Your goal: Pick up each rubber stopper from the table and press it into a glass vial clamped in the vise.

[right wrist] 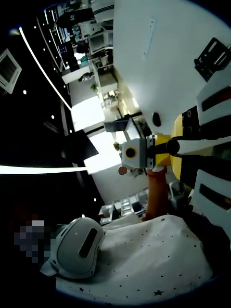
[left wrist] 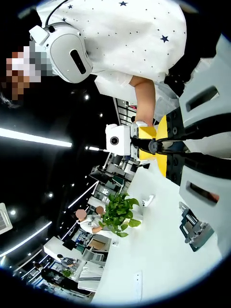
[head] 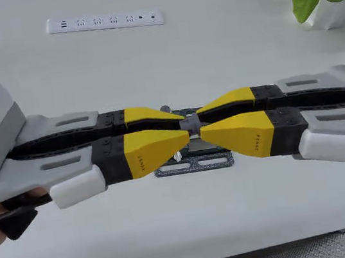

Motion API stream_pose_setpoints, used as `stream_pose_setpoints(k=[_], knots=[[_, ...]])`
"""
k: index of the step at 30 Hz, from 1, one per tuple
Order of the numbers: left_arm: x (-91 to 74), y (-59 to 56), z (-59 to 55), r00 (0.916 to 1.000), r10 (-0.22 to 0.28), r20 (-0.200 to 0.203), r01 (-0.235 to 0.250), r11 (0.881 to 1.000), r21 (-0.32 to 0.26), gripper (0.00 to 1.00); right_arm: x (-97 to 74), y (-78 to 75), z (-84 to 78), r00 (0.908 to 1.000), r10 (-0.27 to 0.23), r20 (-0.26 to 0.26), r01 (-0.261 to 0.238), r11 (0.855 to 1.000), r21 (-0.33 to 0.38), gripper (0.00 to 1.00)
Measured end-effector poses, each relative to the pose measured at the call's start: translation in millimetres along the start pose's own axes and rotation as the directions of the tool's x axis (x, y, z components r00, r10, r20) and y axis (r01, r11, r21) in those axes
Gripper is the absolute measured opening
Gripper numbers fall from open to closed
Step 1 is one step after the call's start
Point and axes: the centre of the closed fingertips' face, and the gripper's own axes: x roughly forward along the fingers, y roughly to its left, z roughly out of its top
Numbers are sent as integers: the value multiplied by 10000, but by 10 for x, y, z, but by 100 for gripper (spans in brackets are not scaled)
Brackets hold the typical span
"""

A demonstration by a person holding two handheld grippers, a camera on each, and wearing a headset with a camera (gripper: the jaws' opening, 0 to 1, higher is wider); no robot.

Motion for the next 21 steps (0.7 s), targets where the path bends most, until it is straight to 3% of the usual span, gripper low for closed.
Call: stream_pose_setpoints(k=[6,11,16,19,21], knots=[[-91,53,-18,9994,346,40,-347,9992,212,6,11,-89,-90,9985,-218,-498,217,9998,-18,5],[-216,207,-98,9927,1186,-239,-1170,9912,616,15,-11,-262,-139,9941,-674,-855,686,9976,107,5],[-329,324,-235,9810,1814,-695,-1749,9804,903,22,-14,-494,-207,9803,-1374,-1419,1420,9896,228,5],[-388,427,-353,9655,2350,-1120,-2207,9670,1269,31,-14,-645,-250,9668,-1741,-1868,1798,9836,142,5],[-404,464,-408,9600,2496,-1272,-2328,9633,1334,36,9,-697,-278,9605,-1855,-2076,1915,9815,88,5]])
